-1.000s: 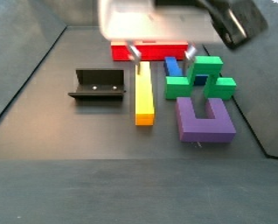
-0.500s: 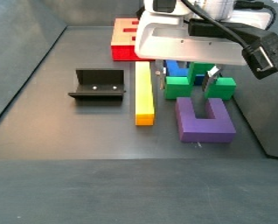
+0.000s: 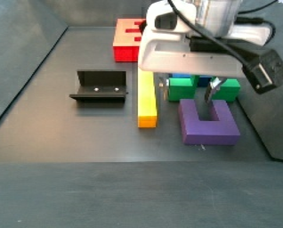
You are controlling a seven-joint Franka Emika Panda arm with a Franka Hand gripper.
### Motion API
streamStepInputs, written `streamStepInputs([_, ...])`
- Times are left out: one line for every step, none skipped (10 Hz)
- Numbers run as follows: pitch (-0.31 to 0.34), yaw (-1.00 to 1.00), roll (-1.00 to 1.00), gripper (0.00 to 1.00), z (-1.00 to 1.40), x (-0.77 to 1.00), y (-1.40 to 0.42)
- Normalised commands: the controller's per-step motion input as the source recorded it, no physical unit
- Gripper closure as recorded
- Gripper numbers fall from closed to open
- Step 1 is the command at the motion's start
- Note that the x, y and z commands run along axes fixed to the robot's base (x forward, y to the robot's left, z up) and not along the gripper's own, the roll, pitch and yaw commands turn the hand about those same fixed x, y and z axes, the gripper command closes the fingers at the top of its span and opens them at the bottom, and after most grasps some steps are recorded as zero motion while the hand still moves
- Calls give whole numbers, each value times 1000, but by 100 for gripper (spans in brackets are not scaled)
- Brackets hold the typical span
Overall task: Pick up the purple object. Move up. Place the purple object on the fixture. Regrasp the purple object. Move to above the board. Insert the purple object.
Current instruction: Pick up the purple object.
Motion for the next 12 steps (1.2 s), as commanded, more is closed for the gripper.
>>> streamStepInputs([0, 0, -37, 0, -206, -20, 100])
streamStepInputs([0, 0, -51, 0, -211, -20, 106])
streamStepInputs([0, 0, -49, 0, -209, 0, 57])
streamStepInputs([0, 0, -31, 0, -257, 0, 0])
streamStepInputs([0, 0, -50, 0, -214, 0, 0])
streamStepInputs([-4, 0, -63, 0, -209, 0, 0])
streamStepInputs([-20, 0, -64, 0, -234, 0, 0])
streamStepInputs([-27, 0, -60, 0, -226, 0, 0])
streamStepInputs([-33, 0, -61, 0, -183, 0, 0])
streamStepInputs([-11, 0, -59, 0, -100, 0, 0])
streamStepInputs([0, 0, 0, 0, 0, 0, 0])
streamStepInputs([0, 0, 0, 100, 0, 0, 0])
